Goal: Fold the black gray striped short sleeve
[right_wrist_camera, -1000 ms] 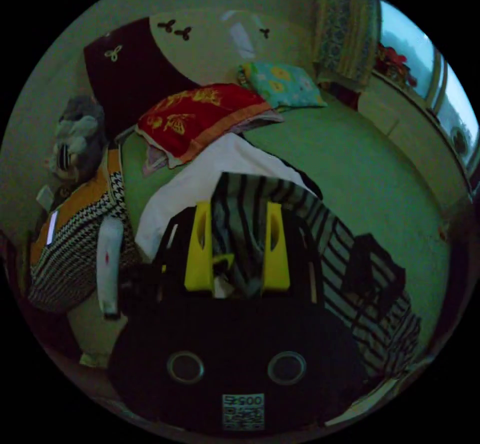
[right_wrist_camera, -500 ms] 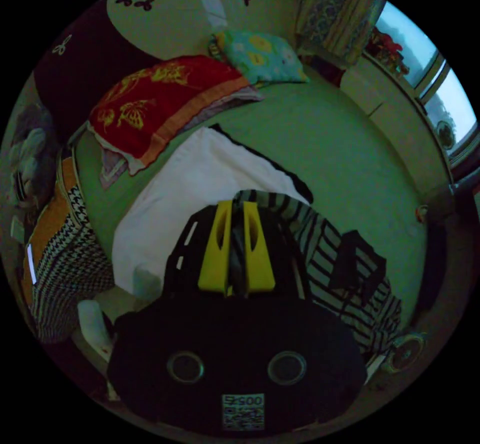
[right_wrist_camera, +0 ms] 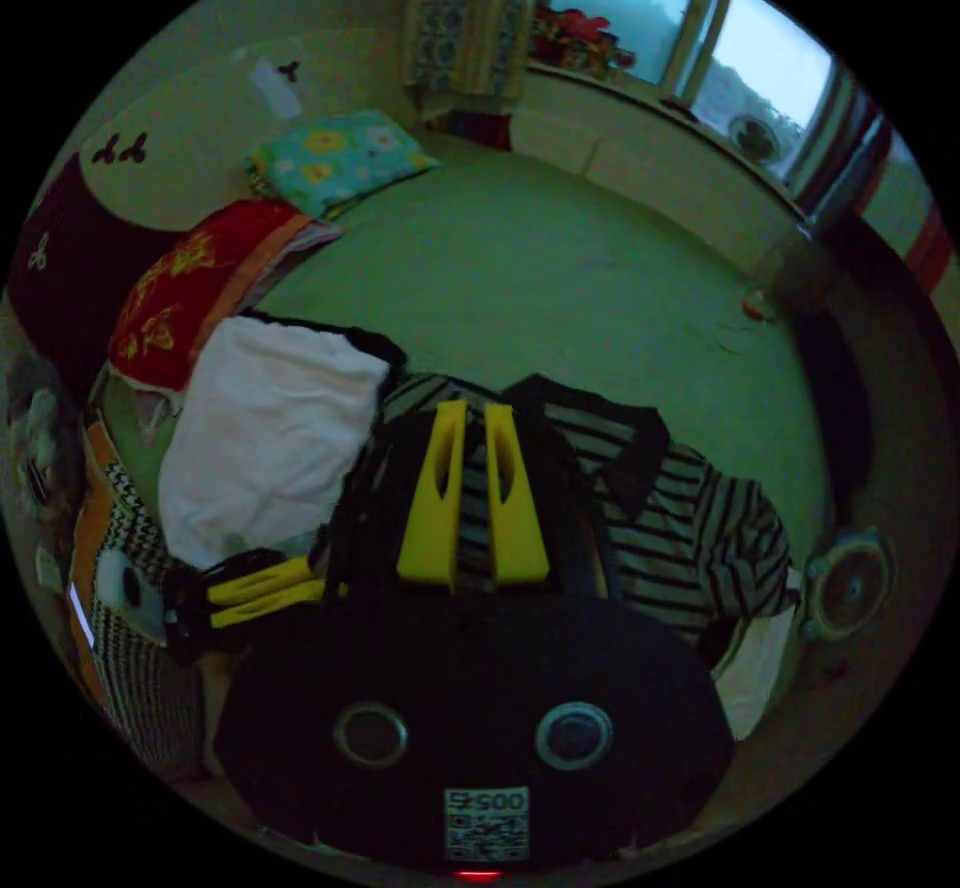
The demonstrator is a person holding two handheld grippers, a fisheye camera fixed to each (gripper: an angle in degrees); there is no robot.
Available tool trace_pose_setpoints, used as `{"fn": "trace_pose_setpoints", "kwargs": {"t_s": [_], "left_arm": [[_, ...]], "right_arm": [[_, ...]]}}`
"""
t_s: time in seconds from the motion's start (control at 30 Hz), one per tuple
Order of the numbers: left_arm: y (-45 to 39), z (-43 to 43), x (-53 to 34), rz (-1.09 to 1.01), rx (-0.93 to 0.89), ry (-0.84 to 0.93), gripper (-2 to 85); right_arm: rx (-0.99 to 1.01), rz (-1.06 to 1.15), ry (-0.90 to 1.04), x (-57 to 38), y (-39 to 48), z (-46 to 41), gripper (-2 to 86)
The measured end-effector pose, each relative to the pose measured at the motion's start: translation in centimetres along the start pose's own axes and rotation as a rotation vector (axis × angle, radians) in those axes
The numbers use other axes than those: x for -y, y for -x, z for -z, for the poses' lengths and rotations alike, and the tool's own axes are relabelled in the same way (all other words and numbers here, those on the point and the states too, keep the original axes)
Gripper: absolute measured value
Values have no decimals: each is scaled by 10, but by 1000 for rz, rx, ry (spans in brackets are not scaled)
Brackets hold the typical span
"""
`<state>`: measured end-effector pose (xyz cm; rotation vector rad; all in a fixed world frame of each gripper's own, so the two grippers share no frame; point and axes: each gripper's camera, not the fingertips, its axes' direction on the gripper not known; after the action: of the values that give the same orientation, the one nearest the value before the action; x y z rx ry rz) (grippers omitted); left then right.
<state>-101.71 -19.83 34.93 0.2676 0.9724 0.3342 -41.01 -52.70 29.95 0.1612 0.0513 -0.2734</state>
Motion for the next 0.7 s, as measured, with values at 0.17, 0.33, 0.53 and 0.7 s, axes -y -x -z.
{"fn": "trace_pose_setpoints", "kwargs": {"t_s": [0.17, 0.33, 0.53, 0.7], "left_arm": [[-10, -22, 5, -18, 38, 33, 36], [4, -59, 6, 91, 104, 174, 37], [30, -94, 5, 234, 56, 253, 64], [38, -118, 3, 247, 51, 311, 78]], "right_arm": [[-62, -126, 101, -3, -55, -49, -4], [-184, -205, 264, -5, -96, -110, 18], [-48, -148, 179, 15, -105, -101, 85], [169, 153, 131, 63, -51, -93, 123]]}}
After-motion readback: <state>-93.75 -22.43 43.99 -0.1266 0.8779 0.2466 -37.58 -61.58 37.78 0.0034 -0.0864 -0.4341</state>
